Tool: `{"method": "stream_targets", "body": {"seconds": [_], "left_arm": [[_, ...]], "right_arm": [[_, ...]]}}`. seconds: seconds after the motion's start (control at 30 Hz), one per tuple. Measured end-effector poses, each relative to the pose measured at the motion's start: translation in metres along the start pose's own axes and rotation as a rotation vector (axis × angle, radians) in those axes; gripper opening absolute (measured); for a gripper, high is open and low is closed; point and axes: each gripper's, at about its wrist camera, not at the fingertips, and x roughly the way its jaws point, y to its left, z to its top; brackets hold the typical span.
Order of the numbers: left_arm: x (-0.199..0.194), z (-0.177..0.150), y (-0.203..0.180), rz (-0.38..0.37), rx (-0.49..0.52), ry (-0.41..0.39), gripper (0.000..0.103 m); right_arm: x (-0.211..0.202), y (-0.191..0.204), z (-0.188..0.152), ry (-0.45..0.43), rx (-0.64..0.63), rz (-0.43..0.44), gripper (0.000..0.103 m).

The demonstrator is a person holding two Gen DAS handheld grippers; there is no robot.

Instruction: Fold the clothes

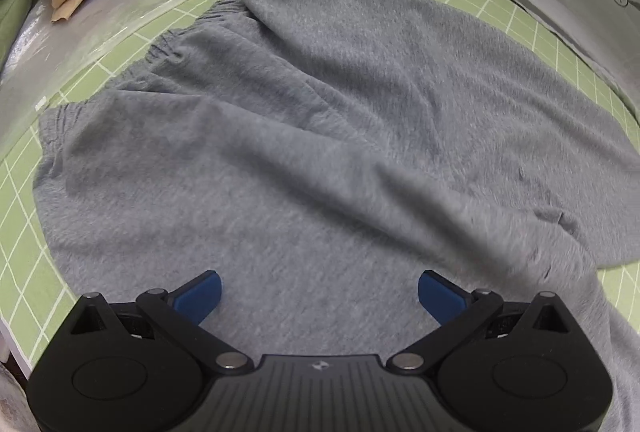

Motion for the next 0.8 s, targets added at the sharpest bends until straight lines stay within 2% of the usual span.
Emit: {"method": "stream_targets", "body": {"seconds": [0.03,0.1,0.13,0.17,0.23,0.37,0.43,0.57,0.63,0.7,0.73,0.77,0.8], "left_arm": [[-0.006,-0.001,0.008,-0.004,-0.014,-0.019,0.103],[-0.018,-0.001,0.028,0.01,-0.053,-0.058,0.103],[-0.024,-0.002,0.039,0.02,-0.074,-0.077,0.103],[-0.029,-0.001,0.05,0.031,-0.097,-0.096,0.103],[-0.036,0.0,0.075,0.062,-0.143,-0.125,0.103],[-0.035,0.007,0.124,0.085,-0.247,-0.138,0.102],[-0.029,0.01,0.145,0.065,-0.313,-0.134,0.101],[-0.015,0.016,0.166,0.022,-0.353,-0.14,0.091],[-0.008,0.018,0.176,0.0,-0.373,-0.144,0.084],[-0.005,0.022,0.178,-0.005,-0.333,-0.161,0.078],[-0.003,0.024,0.177,-0.005,-0.303,-0.172,0.071],[-0.002,0.025,0.177,-0.005,-0.281,-0.179,0.056],[-0.002,0.026,0.178,-0.006,-0.271,-0.181,0.047]], "right_arm": [[-0.001,-0.007,-0.001,0.009,0.026,0.006,0.005],[-0.009,-0.013,-0.007,0.013,0.062,0.055,0.02],[-0.013,-0.016,-0.009,0.015,0.08,0.079,0.038],[-0.018,-0.017,-0.013,0.017,0.095,0.103,0.046],[-0.025,-0.012,-0.021,0.031,0.103,0.139,0.047],[-0.038,0.006,-0.042,0.059,0.118,0.174,0.063],[-0.045,0.015,-0.054,0.077,0.129,0.191,0.066],[-0.06,0.031,-0.08,0.118,0.117,0.246,0.067],[-0.068,0.041,-0.093,0.116,0.052,0.253,0.068],[-0.075,0.05,-0.103,0.093,-0.027,0.237,0.068],[-0.079,0.055,-0.108,0.081,-0.066,0.228,0.068],[-0.083,0.06,-0.113,0.07,-0.105,0.22,0.066],[-0.086,0.064,-0.119,0.059,-0.145,0.212,0.062]]}}
